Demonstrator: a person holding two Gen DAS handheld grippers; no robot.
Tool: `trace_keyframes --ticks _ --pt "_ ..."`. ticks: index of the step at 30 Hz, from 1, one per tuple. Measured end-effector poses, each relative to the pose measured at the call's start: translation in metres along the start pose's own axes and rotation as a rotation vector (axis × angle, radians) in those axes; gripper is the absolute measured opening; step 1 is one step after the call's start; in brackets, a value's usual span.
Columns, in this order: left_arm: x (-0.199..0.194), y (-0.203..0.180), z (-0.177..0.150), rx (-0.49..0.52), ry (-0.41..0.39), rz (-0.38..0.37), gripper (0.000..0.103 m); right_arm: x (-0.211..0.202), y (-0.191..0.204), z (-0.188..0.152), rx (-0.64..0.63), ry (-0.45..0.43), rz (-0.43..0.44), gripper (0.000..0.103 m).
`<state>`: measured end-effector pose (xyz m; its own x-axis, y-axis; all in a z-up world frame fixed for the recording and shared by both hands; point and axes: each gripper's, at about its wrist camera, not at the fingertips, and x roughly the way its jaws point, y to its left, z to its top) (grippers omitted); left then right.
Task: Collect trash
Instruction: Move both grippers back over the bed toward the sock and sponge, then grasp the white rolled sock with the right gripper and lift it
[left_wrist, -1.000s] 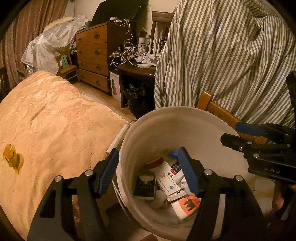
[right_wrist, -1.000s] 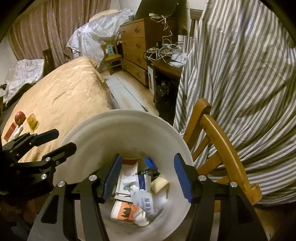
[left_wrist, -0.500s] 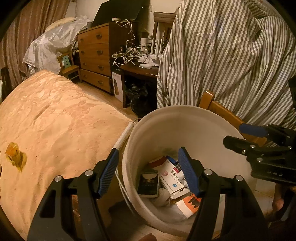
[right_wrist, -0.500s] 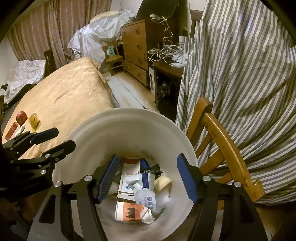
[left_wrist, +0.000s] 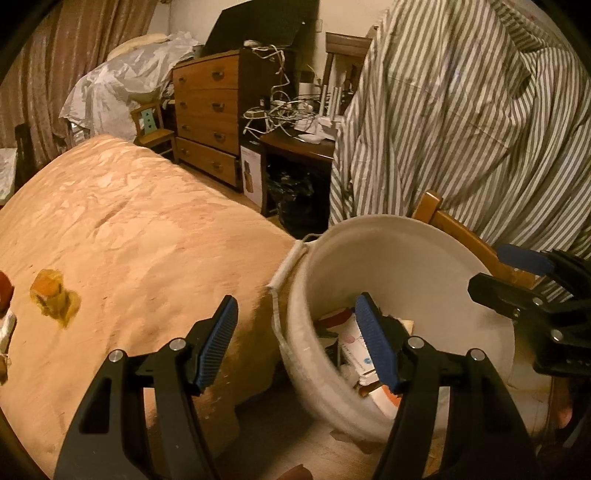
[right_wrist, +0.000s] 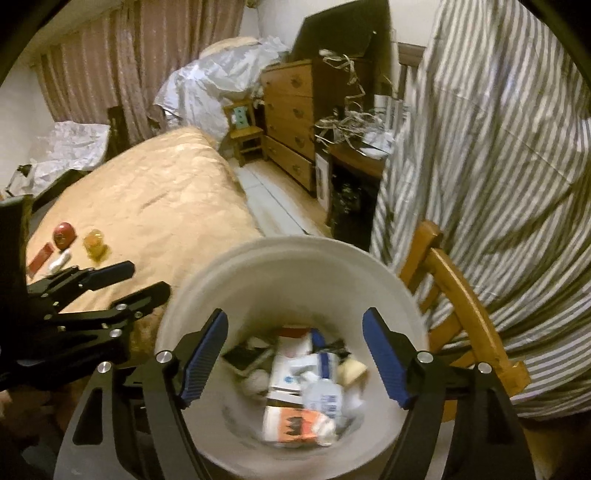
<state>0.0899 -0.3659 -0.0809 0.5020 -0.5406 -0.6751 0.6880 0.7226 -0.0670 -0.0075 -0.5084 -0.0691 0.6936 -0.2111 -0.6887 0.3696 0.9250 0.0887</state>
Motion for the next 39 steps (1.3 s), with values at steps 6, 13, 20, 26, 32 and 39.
trace_keyframes --ticks 6,13,20,26,32,39 --pt "-0.021 0.046 -0.018 -0.055 -0.009 0.061 0.064 -0.005 0.054 0.001 -0.052 -0.037 0.101 0.08" --pt "-0.057 0.132 -0.055 -0.181 -0.015 0.186 0.064 0.003 0.138 0.004 -0.147 -0.038 0.215 0.081" --pt "-0.103 0.234 -0.094 -0.33 -0.035 0.37 0.074 0.023 0.223 -0.003 -0.226 0.008 0.323 0.082" --pt "-0.134 0.348 -0.14 -0.521 0.001 0.544 0.076 0.038 0.273 -0.013 -0.271 0.047 0.378 0.084" --pt "-0.129 0.415 -0.164 -0.633 0.061 0.523 0.076 0.058 0.297 -0.021 -0.292 0.088 0.41 0.084" --pt "-0.104 0.425 -0.145 -0.584 0.036 0.472 0.089 0.082 0.333 -0.028 -0.339 0.14 0.431 0.084"
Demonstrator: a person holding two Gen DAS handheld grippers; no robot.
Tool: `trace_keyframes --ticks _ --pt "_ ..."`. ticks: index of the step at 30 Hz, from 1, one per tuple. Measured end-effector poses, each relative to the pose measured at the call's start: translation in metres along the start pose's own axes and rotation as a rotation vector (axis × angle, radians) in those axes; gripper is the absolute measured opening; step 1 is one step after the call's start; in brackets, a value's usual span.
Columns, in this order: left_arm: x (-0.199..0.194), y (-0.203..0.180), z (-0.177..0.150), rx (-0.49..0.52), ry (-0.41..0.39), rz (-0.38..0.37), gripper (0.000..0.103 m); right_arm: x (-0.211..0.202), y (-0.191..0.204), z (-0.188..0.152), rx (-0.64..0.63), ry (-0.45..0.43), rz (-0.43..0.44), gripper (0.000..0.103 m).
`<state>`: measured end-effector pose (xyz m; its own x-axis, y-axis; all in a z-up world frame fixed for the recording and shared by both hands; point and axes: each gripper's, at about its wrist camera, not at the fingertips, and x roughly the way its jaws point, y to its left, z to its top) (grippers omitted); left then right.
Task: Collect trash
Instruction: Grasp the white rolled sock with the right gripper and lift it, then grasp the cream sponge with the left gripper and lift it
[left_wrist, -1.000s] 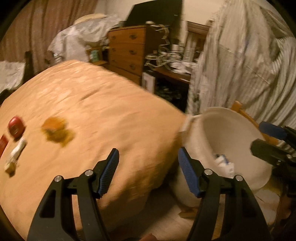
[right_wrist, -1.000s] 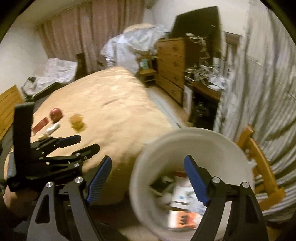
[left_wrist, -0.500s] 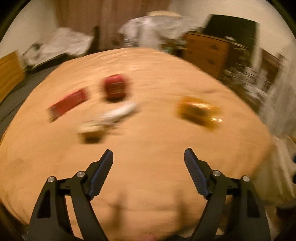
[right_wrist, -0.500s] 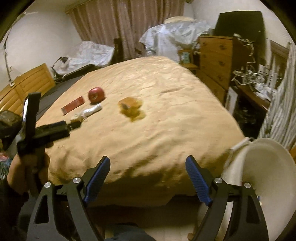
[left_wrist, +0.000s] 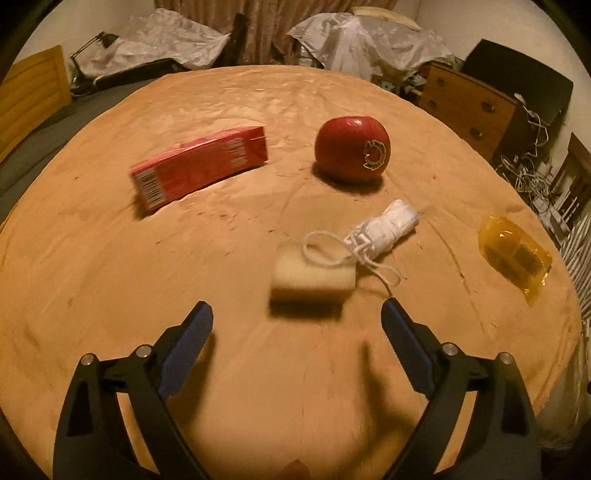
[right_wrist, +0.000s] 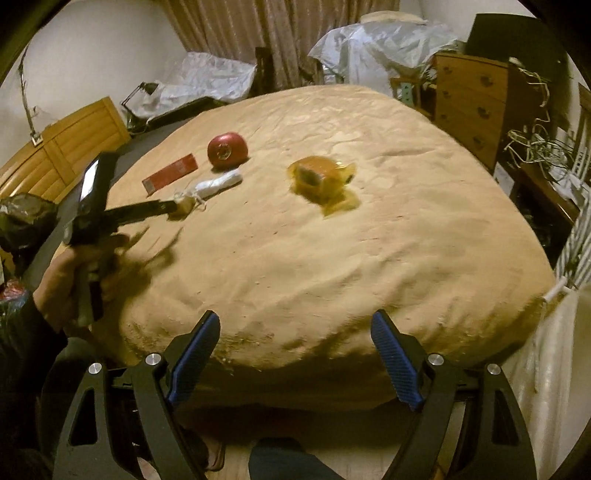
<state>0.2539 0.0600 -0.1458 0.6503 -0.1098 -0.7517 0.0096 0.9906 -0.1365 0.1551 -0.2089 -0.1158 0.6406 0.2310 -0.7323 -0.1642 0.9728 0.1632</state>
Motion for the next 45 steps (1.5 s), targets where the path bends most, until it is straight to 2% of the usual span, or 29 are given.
trace_keyframes --ticks 2,3,5,7,11,16,17,20,24,29,33,35,37,41,44,45 --pt "0.009 0.0 0.003 0.016 -0.003 0.01 0.089 0.011 0.007 0.004 -0.008 0.013 0.003 0.084" --pt "0.01 0.001 0.004 0.016 -0.005 0.011 0.083 0.015 0.009 0.006 -0.012 0.018 0.006 0.084" --pt "0.011 0.011 0.005 -0.011 0.0 -0.035 0.064 0.023 0.012 0.011 -0.019 0.025 0.02 0.084" --pt "0.006 0.016 0.004 -0.01 -0.008 -0.046 0.058 0.036 0.017 0.018 -0.014 0.036 0.047 0.084" --pt "-0.012 0.028 -0.002 0.018 -0.026 -0.043 0.057 0.066 0.033 0.042 0.014 0.053 0.155 0.084" --pt "-0.022 0.054 -0.008 0.017 -0.029 -0.018 0.057 0.114 0.061 0.084 0.116 0.083 0.339 0.064" --pt "-0.022 0.057 -0.008 0.015 -0.028 -0.014 0.057 0.131 0.069 0.099 0.15 0.089 0.379 0.062" --pt "-0.018 0.066 -0.009 -0.002 -0.017 -0.009 0.058 0.162 0.086 0.128 0.215 0.098 0.418 0.061" --pt "-0.015 0.069 -0.011 -0.007 -0.011 -0.013 0.059 0.209 0.098 0.163 0.313 0.121 0.36 0.061" --pt "-0.013 0.066 -0.009 0.016 -0.021 -0.005 0.072 0.248 0.111 0.185 0.333 0.154 0.278 0.061" --pt "-0.009 0.054 -0.004 0.06 -0.025 -0.02 0.078 0.265 0.127 0.189 0.263 0.168 0.211 0.057" --pt "-0.009 0.048 -0.005 0.084 -0.024 -0.029 0.078 0.268 0.134 0.191 0.197 0.161 0.171 0.05" --pt "-0.006 0.047 -0.007 0.081 -0.001 -0.055 0.079 0.269 0.138 0.192 0.135 0.157 0.167 0.038" --pt "-0.001 0.056 -0.011 0.007 0.029 -0.099 0.081 0.241 0.143 0.191 -0.049 0.095 0.106 0.035" --pt "-0.003 0.052 -0.012 -0.007 0.029 -0.116 0.081 0.217 0.134 0.187 -0.102 0.078 0.073 0.035" --pt "-0.005 0.05 -0.012 -0.021 0.023 -0.13 0.081 0.212 0.13 0.183 -0.125 0.098 0.07 0.035"
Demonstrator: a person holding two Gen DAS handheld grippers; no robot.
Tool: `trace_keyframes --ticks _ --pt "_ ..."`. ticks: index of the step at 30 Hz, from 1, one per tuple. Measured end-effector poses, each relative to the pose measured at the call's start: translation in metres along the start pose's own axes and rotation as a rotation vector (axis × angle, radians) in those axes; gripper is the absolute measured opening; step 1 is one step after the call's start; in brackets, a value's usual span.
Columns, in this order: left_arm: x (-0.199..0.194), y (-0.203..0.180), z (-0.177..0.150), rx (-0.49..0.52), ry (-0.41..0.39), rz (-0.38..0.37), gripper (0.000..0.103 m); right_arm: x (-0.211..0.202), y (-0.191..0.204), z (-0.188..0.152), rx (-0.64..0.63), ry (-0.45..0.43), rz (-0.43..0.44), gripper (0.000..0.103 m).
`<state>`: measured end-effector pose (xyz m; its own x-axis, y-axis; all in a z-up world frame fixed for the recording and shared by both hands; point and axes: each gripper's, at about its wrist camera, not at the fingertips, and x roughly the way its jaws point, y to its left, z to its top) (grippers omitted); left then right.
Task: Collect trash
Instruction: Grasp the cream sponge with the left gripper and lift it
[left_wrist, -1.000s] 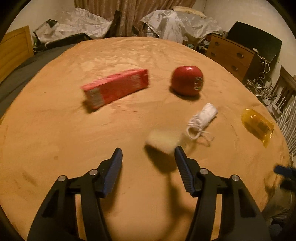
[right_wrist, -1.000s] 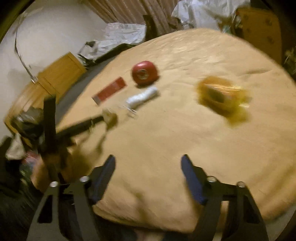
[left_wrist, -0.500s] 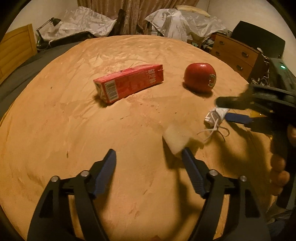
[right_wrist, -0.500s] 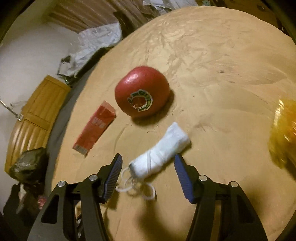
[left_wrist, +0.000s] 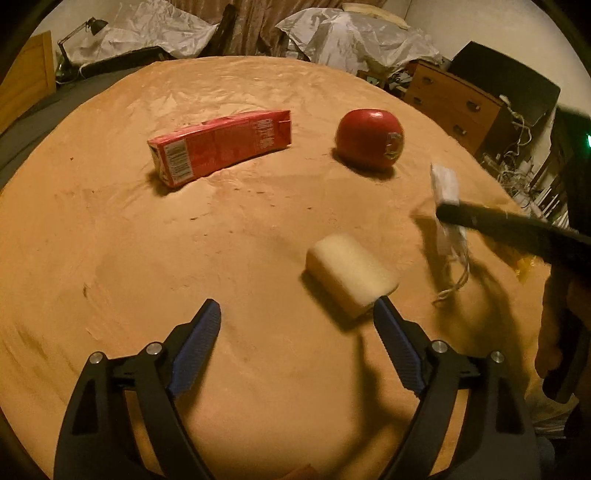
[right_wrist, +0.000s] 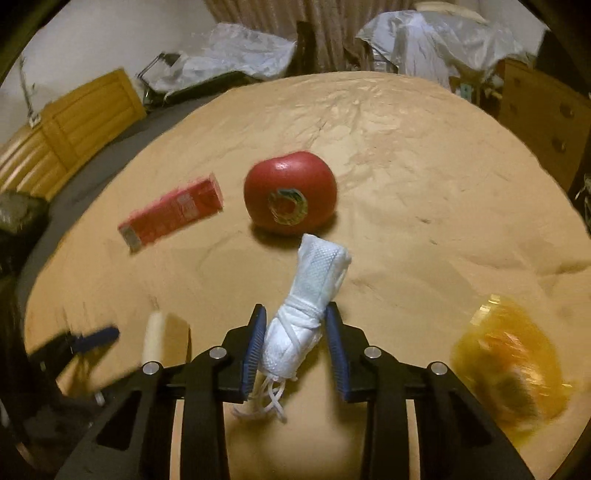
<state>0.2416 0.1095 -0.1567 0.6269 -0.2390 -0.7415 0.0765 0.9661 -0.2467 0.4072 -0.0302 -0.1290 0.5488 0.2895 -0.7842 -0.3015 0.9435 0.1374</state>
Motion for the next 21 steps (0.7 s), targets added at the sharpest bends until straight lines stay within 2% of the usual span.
trace_keyframes --ticks 3,5,9,10,12,16,19,21 --pt "-0.003 -0.005 -0.003 -0.049 -0.01 -0.042 0.081 0.0 -0.005 -0.011 -0.058 0.076 -0.023 0.035" --pt "-0.003 -0.012 -0.006 -0.077 -0.023 -0.037 0.085 0.003 -0.01 -0.022 -0.063 0.116 -0.013 0.036" --pt "0.013 -0.019 0.002 -0.133 -0.022 0.077 0.084 0.01 -0.013 -0.029 -0.028 0.11 -0.003 0.037" --pt "0.015 -0.02 0.006 -0.14 -0.026 0.086 0.074 0.011 -0.012 -0.029 -0.028 0.108 -0.006 0.037" --pt "0.021 -0.026 0.013 -0.13 -0.019 0.1 0.064 0.014 -0.01 -0.03 -0.034 0.101 -0.015 0.037" --pt "0.025 -0.044 0.017 -0.081 -0.013 0.108 0.038 0.013 -0.006 -0.033 -0.05 0.091 -0.023 0.034" --pt "0.026 -0.045 0.013 -0.065 -0.019 0.105 0.037 0.007 0.0 -0.037 -0.068 0.068 -0.023 0.031" --pt "0.026 -0.035 0.009 -0.102 -0.005 0.053 0.038 0.002 0.002 -0.042 -0.072 0.056 -0.017 0.031"
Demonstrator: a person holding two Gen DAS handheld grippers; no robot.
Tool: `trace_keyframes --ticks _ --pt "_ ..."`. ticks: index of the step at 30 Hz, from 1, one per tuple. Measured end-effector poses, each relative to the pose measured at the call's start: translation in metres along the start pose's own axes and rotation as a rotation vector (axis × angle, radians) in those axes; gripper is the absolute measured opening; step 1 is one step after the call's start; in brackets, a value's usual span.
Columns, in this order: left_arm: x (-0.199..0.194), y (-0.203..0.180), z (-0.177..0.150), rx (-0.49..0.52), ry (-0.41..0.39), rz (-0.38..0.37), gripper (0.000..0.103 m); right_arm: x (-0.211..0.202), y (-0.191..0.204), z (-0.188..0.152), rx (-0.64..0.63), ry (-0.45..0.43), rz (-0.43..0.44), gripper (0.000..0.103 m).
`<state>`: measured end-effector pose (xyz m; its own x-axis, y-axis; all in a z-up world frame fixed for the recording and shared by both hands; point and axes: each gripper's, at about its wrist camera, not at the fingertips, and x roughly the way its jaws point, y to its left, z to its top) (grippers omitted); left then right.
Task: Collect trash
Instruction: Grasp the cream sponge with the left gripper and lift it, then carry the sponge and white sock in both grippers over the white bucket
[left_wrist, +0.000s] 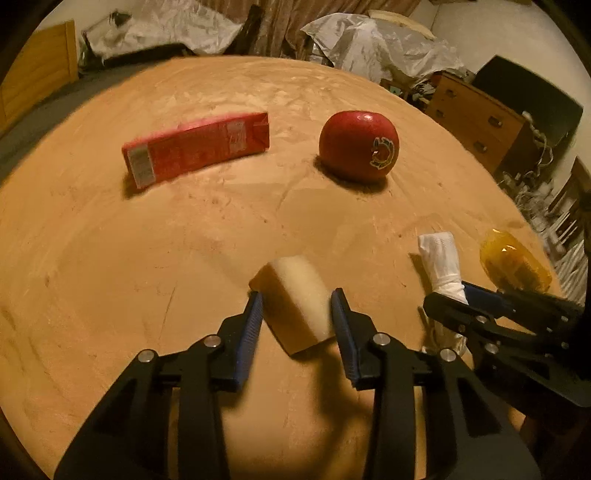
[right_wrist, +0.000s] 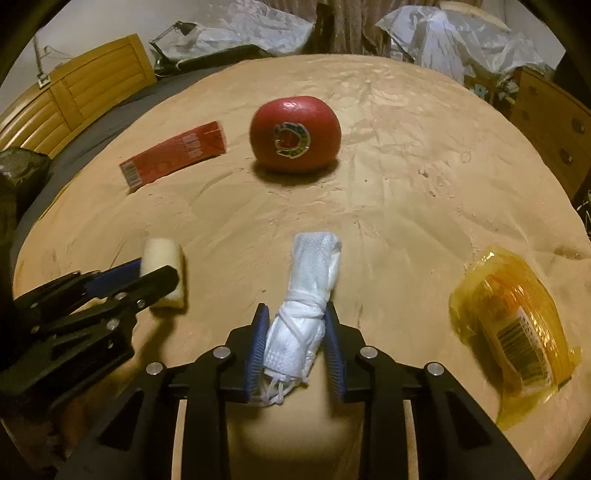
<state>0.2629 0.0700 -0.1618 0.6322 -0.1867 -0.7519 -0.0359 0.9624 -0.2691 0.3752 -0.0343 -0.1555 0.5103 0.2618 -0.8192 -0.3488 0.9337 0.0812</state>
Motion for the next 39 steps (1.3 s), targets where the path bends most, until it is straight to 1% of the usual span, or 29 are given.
trace_keyframes --ticks 1,2,3,5,6,7,9,14,17,19,22,25,29,34,39 --pt "0.002 0.008 0.0 -0.035 0.02 -0.044 0.044 -0.002 0.001 -0.002 0.002 -0.004 0.007 0.031" --pt "0.004 0.011 -0.001 -0.045 0.029 -0.069 0.047 -0.003 0.001 -0.005 0.004 -0.004 0.014 0.031" --pt "0.005 0.009 0.0 -0.027 0.032 -0.084 0.05 -0.003 0.001 -0.007 0.005 -0.005 0.015 0.031" --pt "0.004 0.002 0.0 0.007 0.018 -0.051 0.05 -0.003 -0.001 -0.009 0.018 -0.016 0.016 0.031" --pt "0.005 0.001 -0.001 0.001 0.015 -0.053 0.047 -0.004 -0.001 -0.01 0.022 -0.021 0.017 0.031" --pt "0.005 0.001 -0.001 -0.009 0.01 -0.06 0.042 -0.005 0.0 -0.01 0.022 -0.029 0.014 0.031" --pt "0.003 0.002 -0.002 -0.025 -0.005 -0.079 0.035 -0.007 0.001 -0.012 0.019 -0.043 0.01 0.031" --pt "-0.014 -0.005 -0.007 0.027 -0.069 -0.015 0.033 -0.025 0.006 -0.018 0.009 -0.108 -0.005 0.03" --pt "-0.039 -0.016 -0.012 0.102 -0.135 0.05 0.033 -0.046 0.013 -0.025 0.002 -0.165 -0.013 0.03" --pt "-0.058 -0.02 -0.014 0.13 -0.177 0.074 0.033 -0.063 0.019 -0.031 -0.005 -0.209 -0.021 0.03" --pt "-0.089 -0.026 -0.02 0.159 -0.238 0.108 0.033 -0.101 0.029 -0.045 -0.01 -0.302 -0.027 0.03" --pt "-0.122 -0.034 -0.028 0.181 -0.31 0.124 0.033 -0.136 0.042 -0.059 -0.029 -0.385 -0.046 0.03" --pt "-0.162 -0.047 -0.041 0.209 -0.402 0.142 0.033 -0.179 0.054 -0.077 -0.021 -0.482 -0.074 0.031" --pt "-0.192 -0.058 -0.053 0.216 -0.463 0.141 0.033 -0.228 0.064 -0.105 -0.004 -0.595 -0.126 0.031" --pt "-0.211 -0.073 -0.065 0.242 -0.521 0.149 0.033 -0.256 0.076 -0.129 0.007 -0.65 -0.158 0.031"
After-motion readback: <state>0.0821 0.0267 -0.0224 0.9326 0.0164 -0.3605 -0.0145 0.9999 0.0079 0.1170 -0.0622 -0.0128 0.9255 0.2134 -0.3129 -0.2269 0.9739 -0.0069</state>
